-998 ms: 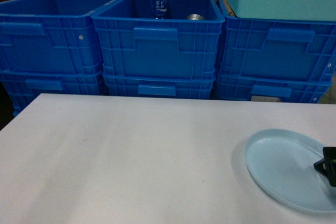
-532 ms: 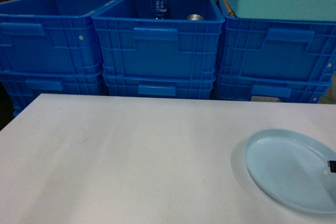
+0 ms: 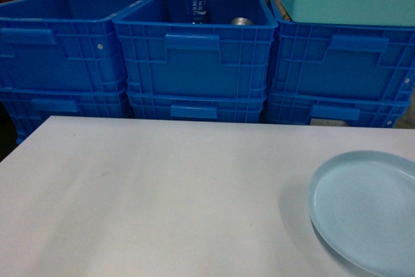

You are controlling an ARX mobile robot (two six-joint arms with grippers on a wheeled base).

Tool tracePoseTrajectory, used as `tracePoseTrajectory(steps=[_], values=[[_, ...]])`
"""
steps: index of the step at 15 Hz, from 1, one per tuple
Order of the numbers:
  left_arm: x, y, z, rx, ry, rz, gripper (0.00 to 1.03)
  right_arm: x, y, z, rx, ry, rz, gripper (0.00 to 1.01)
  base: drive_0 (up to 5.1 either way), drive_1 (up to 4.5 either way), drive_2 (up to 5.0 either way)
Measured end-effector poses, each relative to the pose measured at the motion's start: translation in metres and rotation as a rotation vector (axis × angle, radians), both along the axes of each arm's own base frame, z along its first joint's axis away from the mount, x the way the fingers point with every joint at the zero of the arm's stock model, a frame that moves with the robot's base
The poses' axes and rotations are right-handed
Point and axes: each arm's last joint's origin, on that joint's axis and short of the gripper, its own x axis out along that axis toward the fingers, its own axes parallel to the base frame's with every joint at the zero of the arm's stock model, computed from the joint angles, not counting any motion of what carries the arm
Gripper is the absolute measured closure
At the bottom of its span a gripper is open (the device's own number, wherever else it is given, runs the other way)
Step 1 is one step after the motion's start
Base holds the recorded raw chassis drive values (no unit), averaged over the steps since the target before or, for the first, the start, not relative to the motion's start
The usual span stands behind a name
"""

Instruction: Place blue tray on left shelf second layer neatly

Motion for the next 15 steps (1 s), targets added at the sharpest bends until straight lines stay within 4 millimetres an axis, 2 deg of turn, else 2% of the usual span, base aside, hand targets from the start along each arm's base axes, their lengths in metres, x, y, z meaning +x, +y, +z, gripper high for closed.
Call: tracePoseTrajectory(steps=[2, 5, 7, 10, 11, 13, 15], values=[[0.0, 0.0, 0.0, 0.0, 0.0, 0.0, 0.05, -0.009, 0.001, 0.019, -0.002, -0.083, 0.024, 0.99, 0.0, 0.0, 0.0], [0.0, 0.0, 0.0, 0.0, 0.0, 0.0, 0.05, -0.038, 0.008, 0.061, -0.028, -0.245, 0.072, 0.99, 0.0, 0.0, 0.0], [0.0, 0.0, 0.0, 0.0, 0.0, 0.0, 0.05, -0.057, 0.014, 0.091, -0.055, -0.363, 0.106, 0.99, 0.0, 0.0, 0.0], [0.0, 0.0, 0.0, 0.0, 0.0, 0.0, 0.05, -0.078, 0.027, 0.122, -0.066, -0.491, 0.152, 0.99, 0.0, 0.0, 0.0], [0.0, 0.0, 0.0, 0.0, 0.0, 0.0, 0.05, -0.09, 0.034, 0.132, -0.048, -0.525, 0.179, 0.99, 0.0, 0.0, 0.0], [0.0, 0.0, 0.0, 0.0, 0.0, 0.0, 0.05, -0.106, 0.039, 0.141, -0.031, -0.561, 0.188, 0.99, 0.0, 0.0, 0.0], [0.0, 0.0, 0.0, 0.0, 0.0, 0.0, 0.05, -0.127, 0.043, 0.14, -0.016, -0.575, 0.192, 0.99, 0.0, 0.0, 0.0]])
